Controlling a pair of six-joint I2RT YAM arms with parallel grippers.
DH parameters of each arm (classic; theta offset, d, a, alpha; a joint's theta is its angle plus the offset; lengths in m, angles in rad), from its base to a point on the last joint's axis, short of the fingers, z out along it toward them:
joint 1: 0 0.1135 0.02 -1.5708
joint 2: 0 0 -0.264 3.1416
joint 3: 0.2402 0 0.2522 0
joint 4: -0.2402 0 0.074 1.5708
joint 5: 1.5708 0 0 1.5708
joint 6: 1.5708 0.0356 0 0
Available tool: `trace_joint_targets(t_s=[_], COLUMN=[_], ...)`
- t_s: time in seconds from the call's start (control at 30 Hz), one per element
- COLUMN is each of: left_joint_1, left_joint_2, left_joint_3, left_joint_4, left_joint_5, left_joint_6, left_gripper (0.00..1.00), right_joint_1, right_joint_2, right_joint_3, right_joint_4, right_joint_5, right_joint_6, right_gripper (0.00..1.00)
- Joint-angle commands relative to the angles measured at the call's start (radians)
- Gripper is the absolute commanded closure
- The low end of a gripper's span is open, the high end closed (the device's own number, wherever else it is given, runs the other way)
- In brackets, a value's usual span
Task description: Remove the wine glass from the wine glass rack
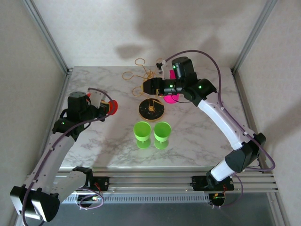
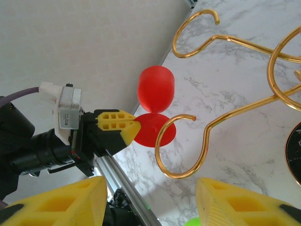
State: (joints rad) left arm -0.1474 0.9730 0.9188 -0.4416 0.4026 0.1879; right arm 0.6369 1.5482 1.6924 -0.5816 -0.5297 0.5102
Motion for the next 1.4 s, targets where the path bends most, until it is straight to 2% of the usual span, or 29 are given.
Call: trace_joint_targets(t_s=[0.0,0.43,0.7,0.9,1.13,1.37], left_joint_1=[-0.003,-0.033,-0.046,-0.064,-0.069,-0.135], left_joint_2=[-0.013,-0.088,-0.156,-0.164,-0.234,-0.262], left_joint_3=[-0.017,-0.123,-0.163,-0.21,-0.264,-0.308], left_joint_4=[-0.029,-0.036,-0.04,-0.068,-0.044,-0.057], left_joint_5=[-0.01,0.006,-0.021,-0.073,-0.11,-0.23], left_joint_6=[0.089,0.308,0.386,0.485,0.522,0.632], left_gripper=[1.0,1.0,1.0,1.0,1.0,1.0], right_joint_1=[-0.006,-0.006,-0.006,-0.005,0.0,0.003], right_joint_2=[-0.025,-0.03,-0.033,-0.041,-0.066,-0.082], right_joint_3=[-0.017,-0.023,-0.048,-0.054,-0.066,-0.078], right_joint_4=[0.04,0.039,0.107,0.114,0.106,0.106], right_joint_5=[-0.036,-0.046,-0.088,-0.103,-0.108,-0.108], right_joint_6=[0.01,0.005,0.04,0.034,0.022,0.022], right_gripper=[0.48,0.48,0.48,0.48,0.48,0.47])
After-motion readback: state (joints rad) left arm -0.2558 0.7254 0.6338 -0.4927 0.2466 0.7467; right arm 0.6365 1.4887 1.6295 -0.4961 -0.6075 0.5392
